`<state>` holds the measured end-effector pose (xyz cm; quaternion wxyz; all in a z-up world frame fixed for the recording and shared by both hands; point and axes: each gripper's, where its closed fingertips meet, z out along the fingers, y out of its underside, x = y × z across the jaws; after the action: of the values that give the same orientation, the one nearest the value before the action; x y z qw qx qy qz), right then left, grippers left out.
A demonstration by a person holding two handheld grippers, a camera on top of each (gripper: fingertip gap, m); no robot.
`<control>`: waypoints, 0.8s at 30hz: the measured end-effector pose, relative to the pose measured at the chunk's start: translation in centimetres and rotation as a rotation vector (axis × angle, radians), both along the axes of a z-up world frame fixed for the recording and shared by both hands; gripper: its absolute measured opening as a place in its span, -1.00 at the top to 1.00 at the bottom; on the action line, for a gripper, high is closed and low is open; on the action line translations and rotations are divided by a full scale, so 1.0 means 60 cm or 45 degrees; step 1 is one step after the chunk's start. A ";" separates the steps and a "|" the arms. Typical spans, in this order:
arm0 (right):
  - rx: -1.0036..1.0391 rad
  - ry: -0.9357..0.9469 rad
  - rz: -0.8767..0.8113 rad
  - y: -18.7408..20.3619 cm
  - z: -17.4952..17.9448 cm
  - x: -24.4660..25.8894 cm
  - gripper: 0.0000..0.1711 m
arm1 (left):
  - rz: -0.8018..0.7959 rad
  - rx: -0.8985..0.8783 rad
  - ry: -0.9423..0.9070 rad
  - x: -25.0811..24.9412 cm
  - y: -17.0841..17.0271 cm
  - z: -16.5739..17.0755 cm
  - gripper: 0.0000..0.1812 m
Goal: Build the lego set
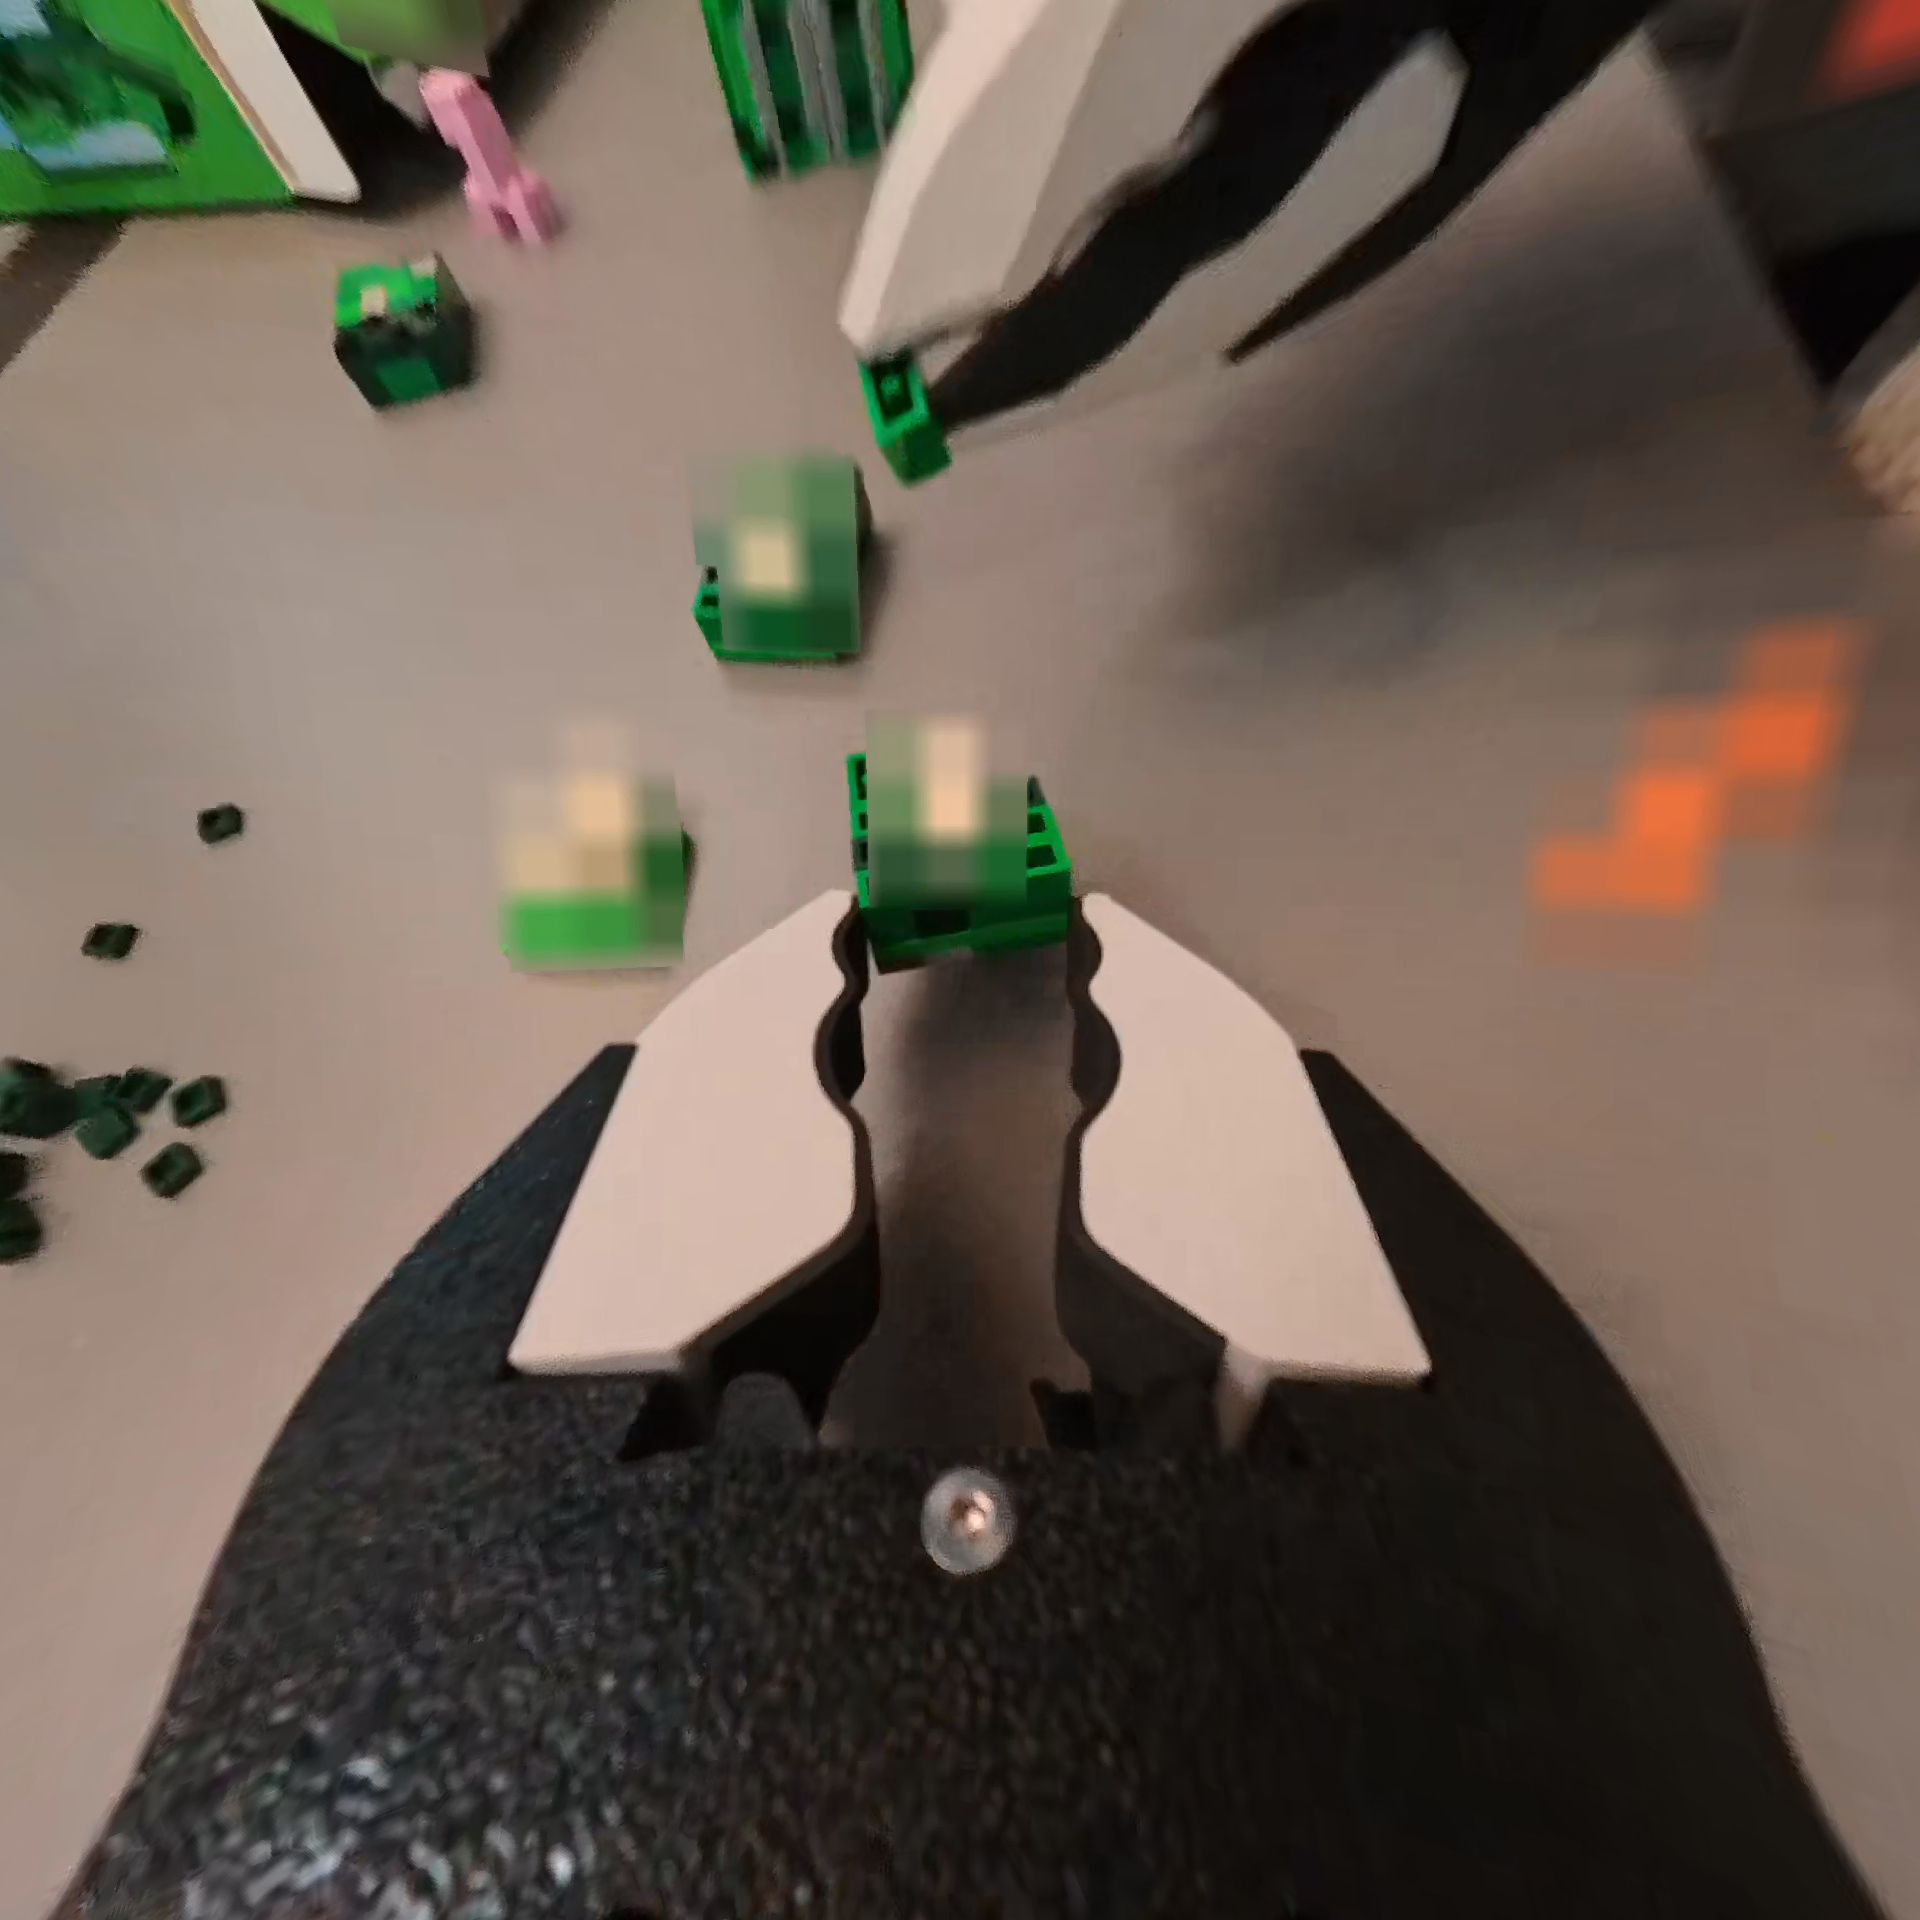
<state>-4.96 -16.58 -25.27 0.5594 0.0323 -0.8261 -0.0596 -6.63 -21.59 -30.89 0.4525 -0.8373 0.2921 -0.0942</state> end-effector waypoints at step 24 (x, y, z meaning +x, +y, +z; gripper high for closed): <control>0.136 0.142 0.143 -0.055 0.016 -0.023 0.85 | 0.145 0.552 -0.142 0.018 0.026 0.106 0.91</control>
<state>-6.33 -19.86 -24.32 0.6045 0.1049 -0.7862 -0.0738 -5.53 -20.03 -24.50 0.6418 -0.7291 0.2323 -0.0498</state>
